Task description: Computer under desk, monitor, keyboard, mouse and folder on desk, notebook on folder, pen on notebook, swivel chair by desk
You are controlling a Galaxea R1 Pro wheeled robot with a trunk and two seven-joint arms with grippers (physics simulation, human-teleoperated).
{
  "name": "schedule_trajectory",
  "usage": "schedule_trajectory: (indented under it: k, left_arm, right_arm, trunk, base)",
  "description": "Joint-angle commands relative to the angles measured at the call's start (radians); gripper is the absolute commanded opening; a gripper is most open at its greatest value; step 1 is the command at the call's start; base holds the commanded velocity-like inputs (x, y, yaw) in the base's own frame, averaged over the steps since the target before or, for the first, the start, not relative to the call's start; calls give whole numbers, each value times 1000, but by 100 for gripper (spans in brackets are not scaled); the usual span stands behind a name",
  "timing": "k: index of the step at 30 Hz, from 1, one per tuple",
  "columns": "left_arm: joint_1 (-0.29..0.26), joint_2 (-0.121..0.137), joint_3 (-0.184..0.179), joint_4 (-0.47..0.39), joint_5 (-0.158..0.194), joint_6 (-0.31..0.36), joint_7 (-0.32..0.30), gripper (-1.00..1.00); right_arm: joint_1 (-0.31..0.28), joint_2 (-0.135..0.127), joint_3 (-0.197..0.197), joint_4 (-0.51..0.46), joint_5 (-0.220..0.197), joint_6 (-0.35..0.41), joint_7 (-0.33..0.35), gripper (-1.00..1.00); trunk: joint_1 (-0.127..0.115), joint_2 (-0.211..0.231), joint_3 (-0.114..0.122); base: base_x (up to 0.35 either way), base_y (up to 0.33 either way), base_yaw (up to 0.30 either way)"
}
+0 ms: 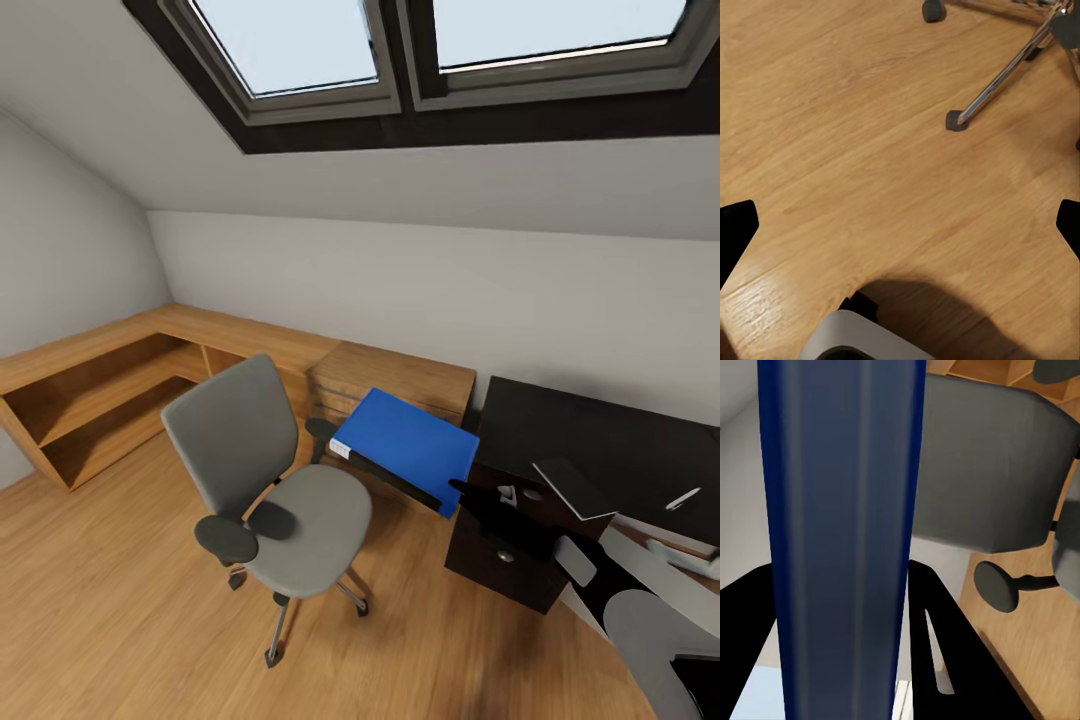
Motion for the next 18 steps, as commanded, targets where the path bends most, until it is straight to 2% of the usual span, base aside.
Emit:
schedule_trajectory:
  k: [1, 11, 18]
  left_arm:
    - [-1, 0, -3, 0, 10, -3, -2, 100]
    - [-1, 0, -3, 0, 10, -3, -2, 100]
    - [-1, 0, -3, 0, 10, -3, -2, 100]
  right_arm:
    - [-1, 0, -1, 0, -2, 7, 1, -100]
    - [0, -1, -2, -6, -5, 13, 3, -100]
    - [1, -3, 0, -51, -3, 42, 23, -100]
  trunk:
    - [-3, 6, 1]
    - [-42, 76, 33]
    - [-42, 76, 33]
  base:
    - [0, 0, 0]
    - [0, 0, 0]
    - [0, 0, 0]
